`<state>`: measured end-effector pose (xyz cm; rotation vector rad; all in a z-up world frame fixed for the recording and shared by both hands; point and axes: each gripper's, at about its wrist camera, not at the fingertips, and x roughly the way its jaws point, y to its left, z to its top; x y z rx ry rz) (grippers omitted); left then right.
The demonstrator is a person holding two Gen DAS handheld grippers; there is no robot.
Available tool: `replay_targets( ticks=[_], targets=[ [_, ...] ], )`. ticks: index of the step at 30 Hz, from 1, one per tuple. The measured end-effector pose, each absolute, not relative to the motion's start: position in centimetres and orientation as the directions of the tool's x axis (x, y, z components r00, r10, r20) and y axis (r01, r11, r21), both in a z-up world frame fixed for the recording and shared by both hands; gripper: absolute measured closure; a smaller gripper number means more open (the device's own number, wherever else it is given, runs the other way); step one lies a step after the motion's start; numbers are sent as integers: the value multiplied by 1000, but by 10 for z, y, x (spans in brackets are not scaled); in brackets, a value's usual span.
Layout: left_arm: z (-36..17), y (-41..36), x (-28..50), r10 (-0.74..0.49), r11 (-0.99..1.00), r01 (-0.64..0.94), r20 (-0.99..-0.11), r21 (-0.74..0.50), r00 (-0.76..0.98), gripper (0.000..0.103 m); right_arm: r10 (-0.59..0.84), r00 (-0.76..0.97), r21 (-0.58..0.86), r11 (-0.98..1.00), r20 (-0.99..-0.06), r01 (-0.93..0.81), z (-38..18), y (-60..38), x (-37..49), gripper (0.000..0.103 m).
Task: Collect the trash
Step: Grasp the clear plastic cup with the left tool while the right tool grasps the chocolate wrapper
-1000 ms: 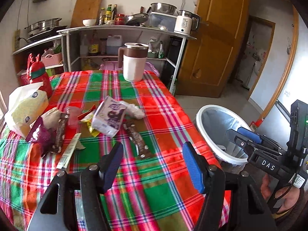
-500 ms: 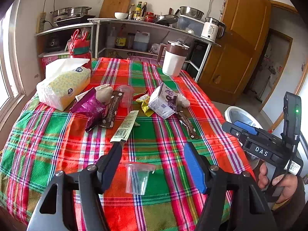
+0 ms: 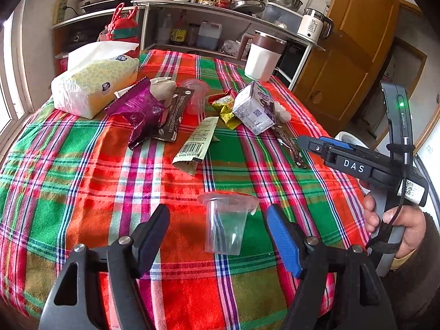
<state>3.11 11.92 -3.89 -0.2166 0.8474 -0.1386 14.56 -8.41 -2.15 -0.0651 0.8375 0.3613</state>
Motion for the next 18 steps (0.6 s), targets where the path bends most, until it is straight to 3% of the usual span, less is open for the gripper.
replay_targets(
  ticks=[9, 18],
  targets=[
    [-47, 117, 36, -212, 966, 25, -732, -257, 647, 30, 281, 583, 84, 936, -762, -341, -29, -76, 161, 50],
    [-49, 117, 40, -215, 966, 30, -738, -256, 639, 53, 256, 559, 59, 937, -789, -345, -39, -66, 168, 62]
  ],
)
